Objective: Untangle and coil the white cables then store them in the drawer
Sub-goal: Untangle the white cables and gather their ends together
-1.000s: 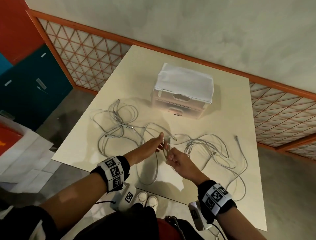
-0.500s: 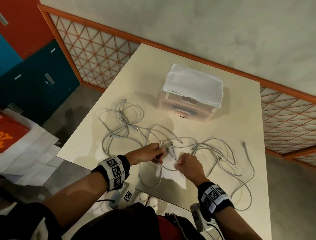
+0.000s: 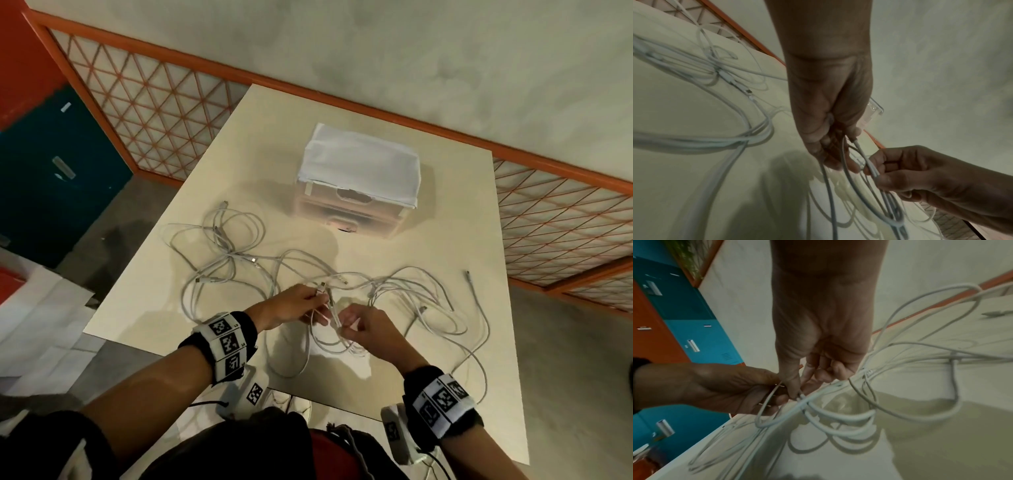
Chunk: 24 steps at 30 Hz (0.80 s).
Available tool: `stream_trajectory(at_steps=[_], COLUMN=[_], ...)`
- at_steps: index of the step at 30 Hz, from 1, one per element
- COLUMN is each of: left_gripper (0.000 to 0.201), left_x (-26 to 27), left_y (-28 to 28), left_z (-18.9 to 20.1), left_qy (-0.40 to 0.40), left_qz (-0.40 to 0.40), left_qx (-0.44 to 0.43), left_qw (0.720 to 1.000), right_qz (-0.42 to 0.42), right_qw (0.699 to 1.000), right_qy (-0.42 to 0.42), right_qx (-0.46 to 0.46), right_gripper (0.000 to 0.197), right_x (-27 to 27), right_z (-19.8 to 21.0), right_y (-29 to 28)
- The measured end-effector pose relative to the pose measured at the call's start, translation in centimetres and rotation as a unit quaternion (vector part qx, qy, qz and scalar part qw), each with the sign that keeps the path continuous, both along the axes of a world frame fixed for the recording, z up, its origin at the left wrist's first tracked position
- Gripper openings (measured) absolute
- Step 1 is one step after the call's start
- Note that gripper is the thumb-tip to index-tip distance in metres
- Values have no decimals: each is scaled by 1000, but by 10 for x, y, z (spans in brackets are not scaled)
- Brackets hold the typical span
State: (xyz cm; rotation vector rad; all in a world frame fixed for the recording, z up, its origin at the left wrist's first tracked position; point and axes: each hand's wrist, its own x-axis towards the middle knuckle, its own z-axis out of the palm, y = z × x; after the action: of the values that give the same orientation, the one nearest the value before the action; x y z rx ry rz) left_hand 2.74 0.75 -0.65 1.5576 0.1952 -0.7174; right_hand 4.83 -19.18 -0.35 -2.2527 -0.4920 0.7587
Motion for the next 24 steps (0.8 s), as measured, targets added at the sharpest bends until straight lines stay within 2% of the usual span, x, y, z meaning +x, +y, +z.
stream_trajectory(at_steps=[3, 6, 9, 12, 14, 16, 17, 19, 20, 24], left_gripper=[27, 26, 23, 27, 33, 31, 27, 22, 22, 22], left_x=[2, 2, 0, 1, 4, 9, 11, 18, 20, 23], left_y=[-4, -8, -9, -7, -7, -9, -10, -11, -10, -7], left_z=[7, 14, 24, 41, 56, 71, 79, 94, 101, 118], left_qy=[-61, -83, -105, -156, -190, -224, -245, -292, -312, -368], left_qz=[18, 33, 46, 36, 29, 41, 50, 65, 71, 112], left_qx=[21, 60, 102, 84, 49, 22, 17, 19, 21, 17], left_qw=[998, 994, 988, 984, 980, 974, 968, 954, 947, 923], right_qz=[-10, -23, -78, -111, -86, -50, -39, -33, -25, -52], right_qw=[999, 999, 996, 990, 983, 963, 962, 975, 980, 985], right_qy=[2, -13, -24, -42, -145, -266, -267, -162, -102, -29], right_qx=[37, 38, -21, -82, -71, -9, 43, 148, 168, 161], right_gripper=[14, 16, 28, 31, 28, 32, 33, 34, 34, 25], right_x=[-1, -2, -1, 3, 2, 3, 4, 2, 2, 7], right_z=[5, 7, 0, -7, -4, 7, 17, 40, 48, 49], right_y=[2, 1, -8, -15, -11, 0, 8, 21, 24, 19])
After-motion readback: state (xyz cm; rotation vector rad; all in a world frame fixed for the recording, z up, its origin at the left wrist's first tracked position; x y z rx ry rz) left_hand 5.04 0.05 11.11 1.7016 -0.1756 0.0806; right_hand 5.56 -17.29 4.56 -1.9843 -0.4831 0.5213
